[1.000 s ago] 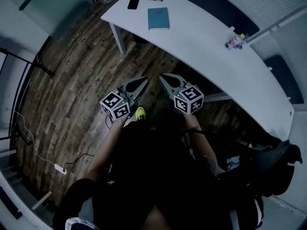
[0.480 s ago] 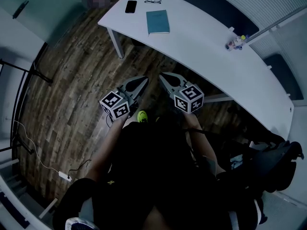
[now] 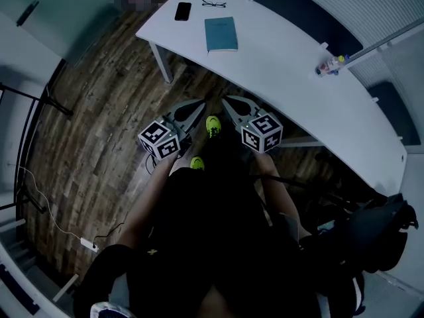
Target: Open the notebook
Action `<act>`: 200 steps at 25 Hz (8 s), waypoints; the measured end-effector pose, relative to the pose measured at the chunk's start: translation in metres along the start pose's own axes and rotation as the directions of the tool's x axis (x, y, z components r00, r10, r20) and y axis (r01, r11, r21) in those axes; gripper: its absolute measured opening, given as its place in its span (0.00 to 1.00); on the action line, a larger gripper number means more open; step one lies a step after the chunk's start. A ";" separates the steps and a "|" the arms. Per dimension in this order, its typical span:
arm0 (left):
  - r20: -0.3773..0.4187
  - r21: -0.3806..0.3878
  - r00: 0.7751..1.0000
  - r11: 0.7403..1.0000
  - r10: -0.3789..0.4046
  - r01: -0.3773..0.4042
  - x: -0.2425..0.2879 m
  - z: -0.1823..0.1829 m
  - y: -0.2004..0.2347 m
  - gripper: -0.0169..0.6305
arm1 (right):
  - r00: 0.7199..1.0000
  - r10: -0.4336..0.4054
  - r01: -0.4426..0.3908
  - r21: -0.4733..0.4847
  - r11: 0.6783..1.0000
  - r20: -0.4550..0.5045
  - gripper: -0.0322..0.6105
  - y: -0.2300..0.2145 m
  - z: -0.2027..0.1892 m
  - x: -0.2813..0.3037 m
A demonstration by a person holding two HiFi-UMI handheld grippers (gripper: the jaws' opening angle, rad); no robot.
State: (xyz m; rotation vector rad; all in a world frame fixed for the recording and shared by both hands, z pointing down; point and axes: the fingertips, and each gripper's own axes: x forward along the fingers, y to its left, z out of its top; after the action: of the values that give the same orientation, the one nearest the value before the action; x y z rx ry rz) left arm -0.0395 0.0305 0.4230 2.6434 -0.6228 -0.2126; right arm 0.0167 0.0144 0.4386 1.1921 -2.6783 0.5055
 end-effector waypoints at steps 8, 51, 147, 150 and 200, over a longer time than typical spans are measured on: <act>0.011 0.008 1.000 1.000 0.029 -0.029 0.029 0.015 0.045 0.05 | 0.999 0.008 -0.010 -0.049 0.999 -0.034 0.06 -0.033 0.016 0.048; -0.096 -0.186 0.985 0.969 0.145 -0.161 0.184 -0.019 0.238 0.06 | 0.967 0.019 0.016 0.138 0.990 -0.255 0.19 -0.249 -0.015 0.185; -0.107 -0.226 0.974 0.950 0.198 -0.218 0.193 -0.038 0.254 0.09 | 0.921 -0.090 0.194 0.247 0.949 -0.379 0.11 -0.340 -0.047 0.200; -0.093 -0.223 0.975 0.950 0.204 -0.220 0.188 -0.033 0.255 0.09 | 0.923 -0.090 0.187 0.230 0.955 -0.374 0.11 -0.335 -0.041 0.201; 0.059 -0.232 0.936 0.916 0.348 -0.327 0.121 -0.013 0.248 0.09 | 0.923 0.116 -0.105 0.048 0.993 -0.368 0.10 -0.234 0.012 0.258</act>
State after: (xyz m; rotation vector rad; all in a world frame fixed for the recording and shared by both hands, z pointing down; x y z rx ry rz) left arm -0.0266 -0.2216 0.5348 2.2805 -1.0158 -0.2918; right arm 0.0191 -0.3135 0.5559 0.8513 -2.4252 0.7087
